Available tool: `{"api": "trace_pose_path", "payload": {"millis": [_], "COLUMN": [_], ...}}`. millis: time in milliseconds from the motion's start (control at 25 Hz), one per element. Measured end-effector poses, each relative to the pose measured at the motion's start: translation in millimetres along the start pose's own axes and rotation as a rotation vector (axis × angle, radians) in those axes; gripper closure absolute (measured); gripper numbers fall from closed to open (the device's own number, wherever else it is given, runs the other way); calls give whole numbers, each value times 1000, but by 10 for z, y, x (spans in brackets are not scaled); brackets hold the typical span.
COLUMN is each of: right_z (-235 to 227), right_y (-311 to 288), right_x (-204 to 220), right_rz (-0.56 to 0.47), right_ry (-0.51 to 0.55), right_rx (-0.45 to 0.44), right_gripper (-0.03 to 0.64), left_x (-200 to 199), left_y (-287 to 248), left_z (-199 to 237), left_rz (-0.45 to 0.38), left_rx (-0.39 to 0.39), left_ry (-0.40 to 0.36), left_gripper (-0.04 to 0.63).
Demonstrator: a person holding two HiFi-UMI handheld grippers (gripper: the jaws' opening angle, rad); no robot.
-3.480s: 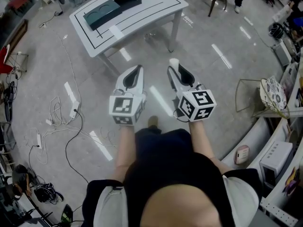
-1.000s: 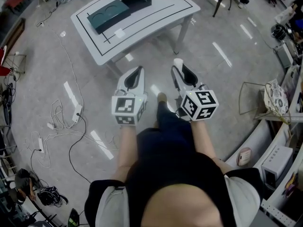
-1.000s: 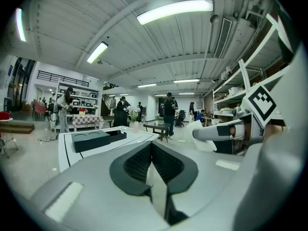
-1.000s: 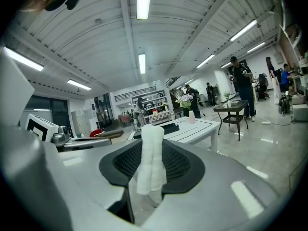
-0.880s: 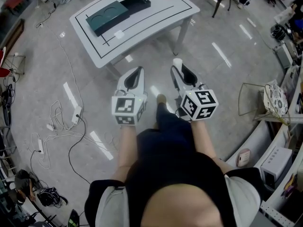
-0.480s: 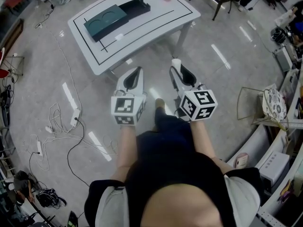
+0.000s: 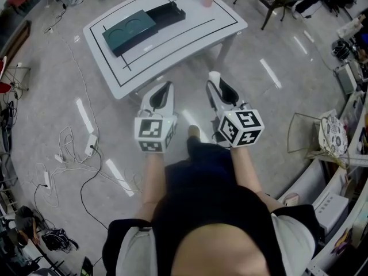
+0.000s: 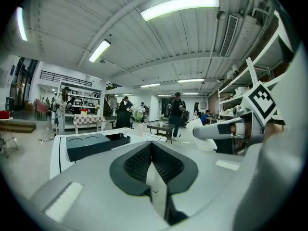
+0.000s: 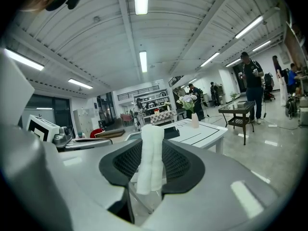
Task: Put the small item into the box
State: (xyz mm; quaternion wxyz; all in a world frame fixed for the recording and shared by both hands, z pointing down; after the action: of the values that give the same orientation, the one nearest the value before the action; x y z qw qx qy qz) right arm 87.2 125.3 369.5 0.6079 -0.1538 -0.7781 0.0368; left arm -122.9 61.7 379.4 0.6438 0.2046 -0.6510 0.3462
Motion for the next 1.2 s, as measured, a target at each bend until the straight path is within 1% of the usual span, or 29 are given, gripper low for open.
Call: {"api": "trace_pose_path", "payload": {"millis": [400, 800, 1200], "right_z": [-207, -424, -570], "right_y": [-384, -739, -1064], "right_x": [-80, -220, -338], "right_rz": [36, 34, 33], "right_ry": [-1, -12, -8], "right_rx": [-41, -56, -96], "right_gripper": [491, 491, 491], "left_x": [-28, -106, -170], "left_y": [-355, -711, -969], "left_z": [149, 310, 470], "left_rz": [11, 10, -3], "left_rx": [-13, -28, -71], "left_ry": [4, 2, 9], "left_gripper": [585, 584, 584]}}
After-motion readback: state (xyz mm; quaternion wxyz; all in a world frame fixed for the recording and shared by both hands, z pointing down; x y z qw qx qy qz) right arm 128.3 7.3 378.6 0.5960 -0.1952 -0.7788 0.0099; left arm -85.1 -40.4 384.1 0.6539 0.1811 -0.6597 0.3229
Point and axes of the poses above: the fingertips, and each gripper's own axes: y backward along the fingers, z to its left, x out of its underside, the point moved 10 cm from there along y, backward along the fingers, and after that the axes turned 1 degree about x, right-handed, at the moved point
